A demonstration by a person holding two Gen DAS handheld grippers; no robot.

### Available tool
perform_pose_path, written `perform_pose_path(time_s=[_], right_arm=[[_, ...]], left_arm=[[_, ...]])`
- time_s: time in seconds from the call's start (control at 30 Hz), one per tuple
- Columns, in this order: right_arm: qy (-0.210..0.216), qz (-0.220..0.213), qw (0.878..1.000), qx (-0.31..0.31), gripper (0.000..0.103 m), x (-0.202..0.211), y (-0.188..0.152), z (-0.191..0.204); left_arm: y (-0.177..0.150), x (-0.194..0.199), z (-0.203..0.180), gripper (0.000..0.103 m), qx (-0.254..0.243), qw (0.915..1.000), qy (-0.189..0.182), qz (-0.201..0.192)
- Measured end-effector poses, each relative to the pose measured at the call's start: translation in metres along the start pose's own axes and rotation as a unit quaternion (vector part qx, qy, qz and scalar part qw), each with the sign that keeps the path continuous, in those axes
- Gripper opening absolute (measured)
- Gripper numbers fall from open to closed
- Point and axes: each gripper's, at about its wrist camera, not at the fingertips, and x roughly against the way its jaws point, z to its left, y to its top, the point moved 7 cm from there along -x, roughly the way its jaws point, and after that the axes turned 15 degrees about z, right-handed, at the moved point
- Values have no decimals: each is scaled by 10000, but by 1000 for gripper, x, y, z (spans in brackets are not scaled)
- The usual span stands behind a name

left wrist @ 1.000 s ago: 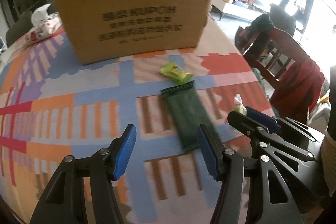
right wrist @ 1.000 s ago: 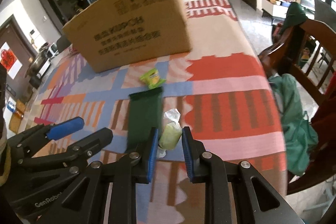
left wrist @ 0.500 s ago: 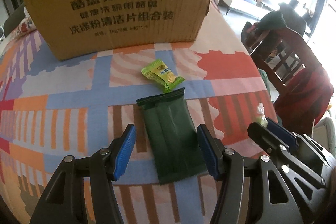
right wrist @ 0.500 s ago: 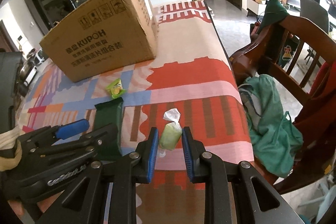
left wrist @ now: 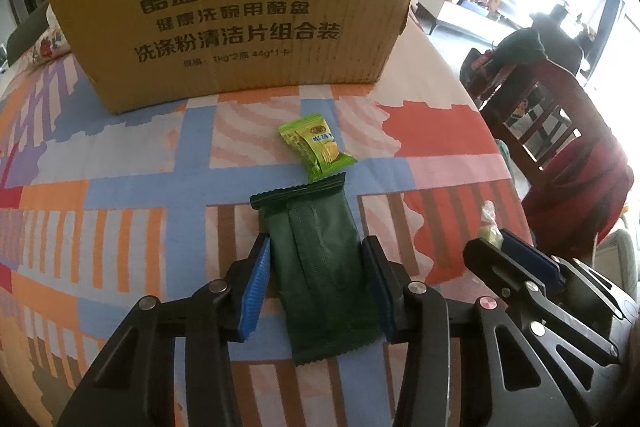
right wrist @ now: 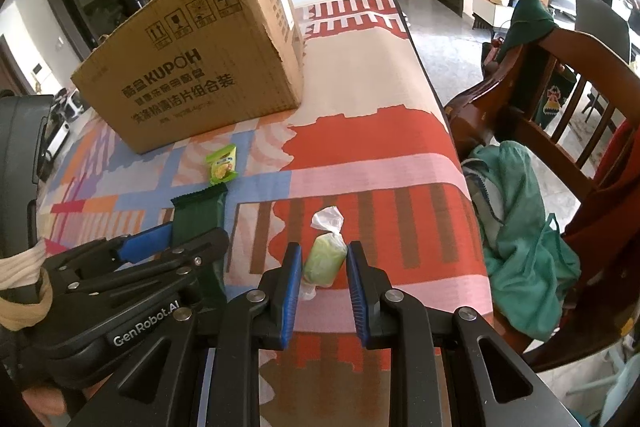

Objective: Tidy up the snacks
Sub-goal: 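Carry both packets over the box and open both grippers to drop them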

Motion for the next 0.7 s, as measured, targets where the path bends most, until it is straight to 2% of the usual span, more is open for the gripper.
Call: perform_pose_path(time_s=[0.33, 0.7], right_arm=[[0, -59, 9999, 161, 24, 7, 1, 17], [94, -373, 9984, 416, 24, 41, 13, 46]], left_arm=[[-14, 28, 15, 44, -64, 9996, -79, -248], [-8, 84, 30, 45, -218, 9960, -51, -864]])
